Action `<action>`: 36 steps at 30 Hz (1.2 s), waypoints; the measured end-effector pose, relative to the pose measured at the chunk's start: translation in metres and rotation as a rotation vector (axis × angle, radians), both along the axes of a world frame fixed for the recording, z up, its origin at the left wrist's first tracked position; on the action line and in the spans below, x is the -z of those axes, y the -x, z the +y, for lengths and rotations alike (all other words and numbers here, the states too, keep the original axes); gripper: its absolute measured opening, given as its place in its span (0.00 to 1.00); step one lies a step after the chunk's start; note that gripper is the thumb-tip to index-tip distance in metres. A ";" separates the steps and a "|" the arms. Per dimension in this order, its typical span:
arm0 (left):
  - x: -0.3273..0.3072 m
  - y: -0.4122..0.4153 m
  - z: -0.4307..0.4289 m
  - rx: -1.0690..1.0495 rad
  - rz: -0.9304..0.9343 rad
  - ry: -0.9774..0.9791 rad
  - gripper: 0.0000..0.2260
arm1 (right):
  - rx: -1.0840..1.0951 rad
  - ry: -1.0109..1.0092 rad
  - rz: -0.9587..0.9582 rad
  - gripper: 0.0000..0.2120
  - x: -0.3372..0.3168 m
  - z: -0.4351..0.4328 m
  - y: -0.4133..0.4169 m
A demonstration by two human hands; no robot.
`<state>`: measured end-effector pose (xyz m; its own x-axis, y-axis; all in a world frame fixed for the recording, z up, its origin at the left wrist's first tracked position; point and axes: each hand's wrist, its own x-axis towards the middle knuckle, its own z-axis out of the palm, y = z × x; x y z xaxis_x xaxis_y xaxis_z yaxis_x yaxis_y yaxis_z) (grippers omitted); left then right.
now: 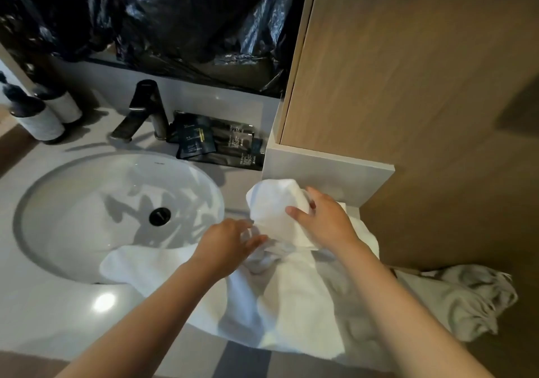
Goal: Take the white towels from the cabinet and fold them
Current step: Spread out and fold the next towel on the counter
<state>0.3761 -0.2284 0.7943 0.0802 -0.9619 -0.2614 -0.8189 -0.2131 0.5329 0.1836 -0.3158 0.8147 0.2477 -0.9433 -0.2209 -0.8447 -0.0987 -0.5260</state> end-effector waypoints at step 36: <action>-0.051 -0.005 0.002 0.145 0.077 0.217 0.09 | 0.458 -0.230 -0.450 0.06 -0.030 0.064 0.051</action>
<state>0.3809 -0.2263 0.8452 -0.0748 -0.9960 -0.0482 -0.7881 0.0294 0.6148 0.1330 -0.2514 0.8445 -0.0509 -0.9163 -0.3973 -0.4683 0.3732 -0.8008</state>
